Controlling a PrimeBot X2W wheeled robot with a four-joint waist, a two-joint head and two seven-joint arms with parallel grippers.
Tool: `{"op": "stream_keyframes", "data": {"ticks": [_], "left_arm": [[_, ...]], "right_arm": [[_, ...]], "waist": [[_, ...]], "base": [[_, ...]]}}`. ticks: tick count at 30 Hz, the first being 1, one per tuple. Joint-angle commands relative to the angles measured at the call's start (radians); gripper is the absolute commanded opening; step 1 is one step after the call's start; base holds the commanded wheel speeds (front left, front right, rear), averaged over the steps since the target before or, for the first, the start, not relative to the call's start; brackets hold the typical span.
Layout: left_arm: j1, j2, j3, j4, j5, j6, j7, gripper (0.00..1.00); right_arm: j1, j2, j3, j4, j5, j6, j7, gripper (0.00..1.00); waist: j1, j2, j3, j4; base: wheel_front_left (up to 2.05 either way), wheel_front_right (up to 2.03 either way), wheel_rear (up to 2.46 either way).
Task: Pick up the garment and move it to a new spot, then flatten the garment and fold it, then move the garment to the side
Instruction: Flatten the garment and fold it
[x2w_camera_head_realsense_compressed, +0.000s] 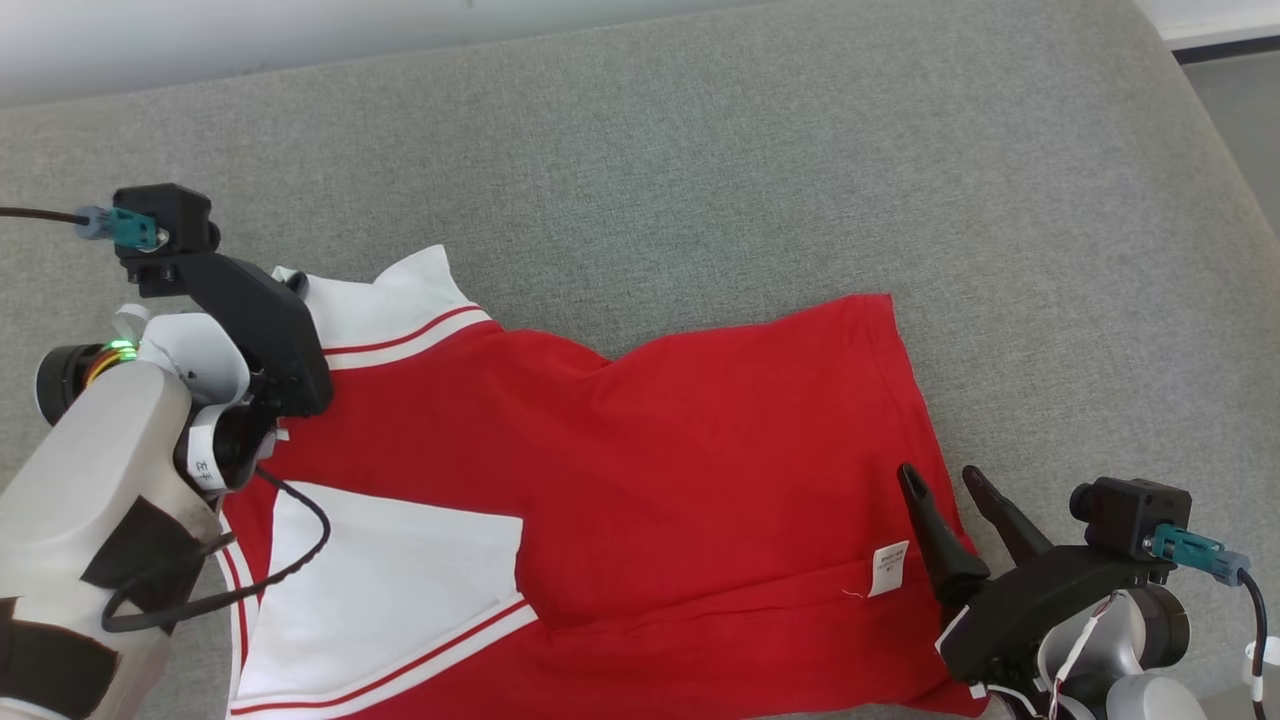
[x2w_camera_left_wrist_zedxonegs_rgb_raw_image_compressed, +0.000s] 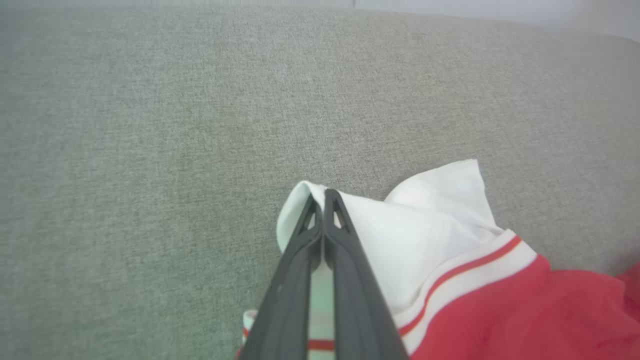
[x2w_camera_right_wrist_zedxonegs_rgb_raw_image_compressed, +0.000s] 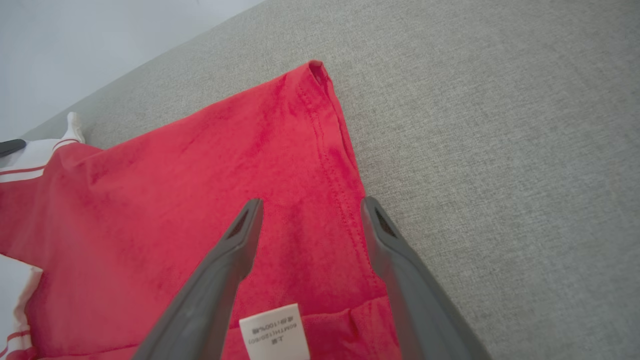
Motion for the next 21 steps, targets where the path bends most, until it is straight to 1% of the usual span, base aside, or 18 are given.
{"op": "stream_keyframes", "data": {"ticks": [1,4,7,10,12,17,21], "left_arm": [[-0.008,0.008,0.0,-0.002,0.005,0.004,-0.007,0.0],[-0.017,0.02,0.0,-0.01,0.016,-0.006,-0.03,0.0],[-0.014,0.021,0.011,-0.031,0.002,-0.02,-0.045,0.0],[-0.001,0.025,0.024,-0.056,-0.024,-0.04,-0.049,0.0],[0.007,0.028,0.025,-0.073,-0.029,-0.045,-0.044,0.0],[0.018,0.03,0.02,-0.109,-0.033,-0.046,-0.034,0.0],[0.018,0.025,0.016,-0.129,-0.033,-0.042,-0.024,0.0]], "right_arm": [[-0.007,0.003,0.002,0.0,0.003,0.001,-0.007,1.0],[-0.027,0.003,0.007,-0.011,-0.016,0.001,-0.005,1.0],[-0.067,0.003,0.001,-0.03,-0.051,0.001,0.027,1.0],[-0.135,0.003,-0.025,-0.035,-0.081,0.001,0.098,1.0],[-0.197,0.002,-0.052,-0.019,-0.119,0.001,0.159,1.0],[-0.359,0.001,-0.103,0.091,-0.197,0.001,0.287,1.0],[-0.472,-0.001,-0.108,0.214,-0.222,0.001,0.362,1.0]], "waist": [[-0.0001,0.0,0.001,0.001],[-0.0001,0.0,0.004,0.005],[-0.0001,0.0,0.005,0.013],[-0.0001,0.0,0.007,0.02],[-0.0001,0.0,0.01,0.028],[-0.0001,0.0,0.017,0.049],[-0.0001,0.0,0.022,0.062]], "base": [[0.0,0.0,0.0],[0.0,0.0,0.0],[0.0,0.0,0.0],[0.0,0.0,0.0],[0.0,0.0,0.0],[0.0,0.0,0.0],[0.0,0.0,0.0]]}}
